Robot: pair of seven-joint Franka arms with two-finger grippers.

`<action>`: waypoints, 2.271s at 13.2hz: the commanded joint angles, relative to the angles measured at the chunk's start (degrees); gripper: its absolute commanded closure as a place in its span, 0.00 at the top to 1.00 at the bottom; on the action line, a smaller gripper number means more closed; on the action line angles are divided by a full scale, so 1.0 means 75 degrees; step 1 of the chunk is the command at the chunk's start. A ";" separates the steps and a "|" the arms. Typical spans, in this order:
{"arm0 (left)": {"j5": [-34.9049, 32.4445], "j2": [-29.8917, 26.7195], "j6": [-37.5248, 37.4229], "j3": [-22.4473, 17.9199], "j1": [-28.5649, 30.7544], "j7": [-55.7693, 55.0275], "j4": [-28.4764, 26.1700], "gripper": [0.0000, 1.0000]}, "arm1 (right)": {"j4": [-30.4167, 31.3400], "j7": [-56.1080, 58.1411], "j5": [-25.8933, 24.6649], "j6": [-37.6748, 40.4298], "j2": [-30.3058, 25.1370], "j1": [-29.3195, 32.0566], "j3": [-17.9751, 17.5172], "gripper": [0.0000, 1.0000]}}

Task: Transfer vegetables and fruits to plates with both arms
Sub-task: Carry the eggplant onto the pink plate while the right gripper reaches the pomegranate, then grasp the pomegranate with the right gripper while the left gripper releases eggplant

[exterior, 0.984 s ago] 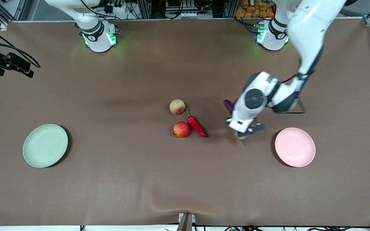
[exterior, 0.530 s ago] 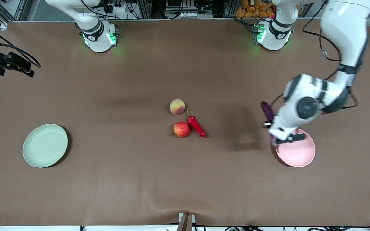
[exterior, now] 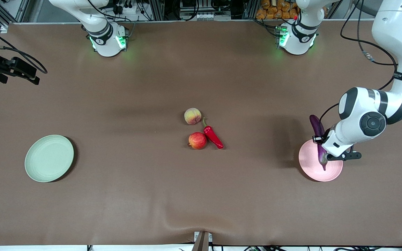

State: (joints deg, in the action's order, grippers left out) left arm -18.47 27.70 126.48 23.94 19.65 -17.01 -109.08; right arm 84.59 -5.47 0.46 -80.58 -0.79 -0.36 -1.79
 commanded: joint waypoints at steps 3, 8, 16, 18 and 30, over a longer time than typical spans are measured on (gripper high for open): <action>-0.0443 0.0173 0.0349 0.0089 0.0508 0.0674 0.0072 0.00 | -0.0051 0.0049 -0.0084 -0.0095 0.0944 0.0001 0.0016 1.00; -0.0818 0.0431 0.0702 0.0089 0.0708 0.0791 0.0071 0.00 | -0.0298 -0.0044 0.0068 -0.0926 0.1967 -0.0267 0.0005 1.00; -0.0831 0.0923 0.0702 0.0078 0.0743 0.1166 0.0552 0.00 | -0.0262 -0.5531 0.2470 -0.2657 0.3126 -0.1765 0.0016 1.00; -0.0831 0.0970 0.0691 0.0078 0.0731 0.1155 0.0587 0.00 | -0.0274 -0.7617 0.2459 -0.3804 0.3548 -0.2608 0.0004 1.00; -0.0714 0.1017 0.0667 0.0066 0.0720 0.1062 0.0880 1.00 | -0.0344 -1.0427 0.2014 -0.7407 0.5834 -0.4568 0.0063 1.00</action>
State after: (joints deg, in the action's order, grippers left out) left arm -23.47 34.62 131.51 23.86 24.59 -8.94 -103.76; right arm 83.80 -82.05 17.46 -135.11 40.22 -32.57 -2.17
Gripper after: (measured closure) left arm 0.185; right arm 0.000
